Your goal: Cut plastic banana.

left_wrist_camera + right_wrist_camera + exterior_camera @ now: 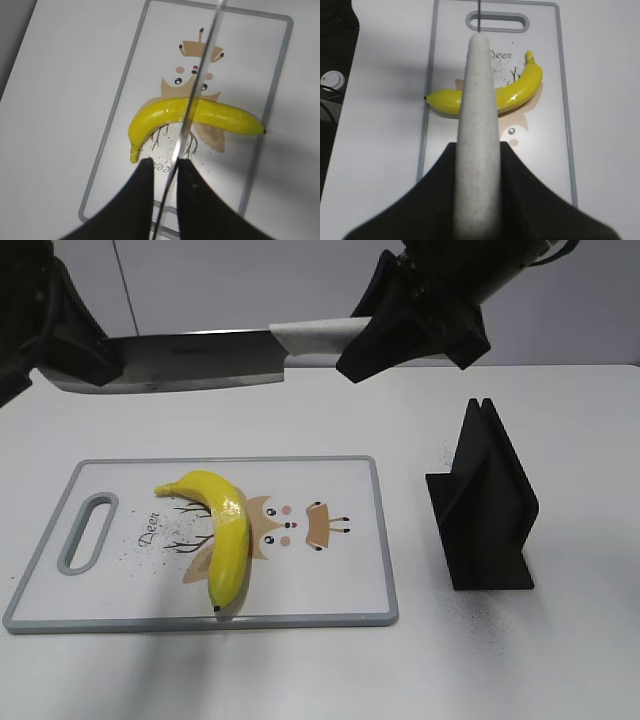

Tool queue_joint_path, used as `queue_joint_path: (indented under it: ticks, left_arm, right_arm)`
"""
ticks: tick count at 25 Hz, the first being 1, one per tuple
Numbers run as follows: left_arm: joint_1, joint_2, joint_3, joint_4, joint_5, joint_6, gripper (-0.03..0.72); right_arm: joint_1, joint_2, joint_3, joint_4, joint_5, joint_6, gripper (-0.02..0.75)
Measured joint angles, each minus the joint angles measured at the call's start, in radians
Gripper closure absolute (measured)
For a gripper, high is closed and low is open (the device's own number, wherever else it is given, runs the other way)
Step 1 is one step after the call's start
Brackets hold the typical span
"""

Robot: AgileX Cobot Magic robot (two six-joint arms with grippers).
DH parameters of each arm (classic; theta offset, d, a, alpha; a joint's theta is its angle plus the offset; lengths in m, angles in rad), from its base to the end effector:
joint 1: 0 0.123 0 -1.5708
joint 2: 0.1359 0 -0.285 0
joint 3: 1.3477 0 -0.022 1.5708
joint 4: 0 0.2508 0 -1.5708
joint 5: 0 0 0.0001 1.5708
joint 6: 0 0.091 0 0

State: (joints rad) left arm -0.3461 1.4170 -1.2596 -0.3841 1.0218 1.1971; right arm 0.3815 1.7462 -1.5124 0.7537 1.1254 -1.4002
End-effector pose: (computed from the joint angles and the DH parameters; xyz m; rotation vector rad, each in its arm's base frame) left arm 0.2619 -0.1254 0.3371 1.6652 1.9346 -0.1857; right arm 0.3211 0.1894 0.3144 -1.7252 1.7628 0.6390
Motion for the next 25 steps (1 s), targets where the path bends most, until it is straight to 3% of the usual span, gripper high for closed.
queue_joint_path:
  ticks: [4,12,25]
  left_arm:
    - [0.000,0.000,0.000,0.000,0.011,0.005,0.646]
    - [0.000,0.108,-0.001,0.008,-0.043,-0.003,0.654]
    - [0.000,0.567,-0.020,0.013,-0.175,-0.036,0.649]
  right_arm:
    - [0.003,0.000,-0.001,-0.004,-0.021,-0.028,0.575]
    - [0.006,0.062,-0.001,-0.063,-0.069,0.031,0.572]
    - [0.004,0.465,-0.011,-0.152,-0.163,0.072,0.561]
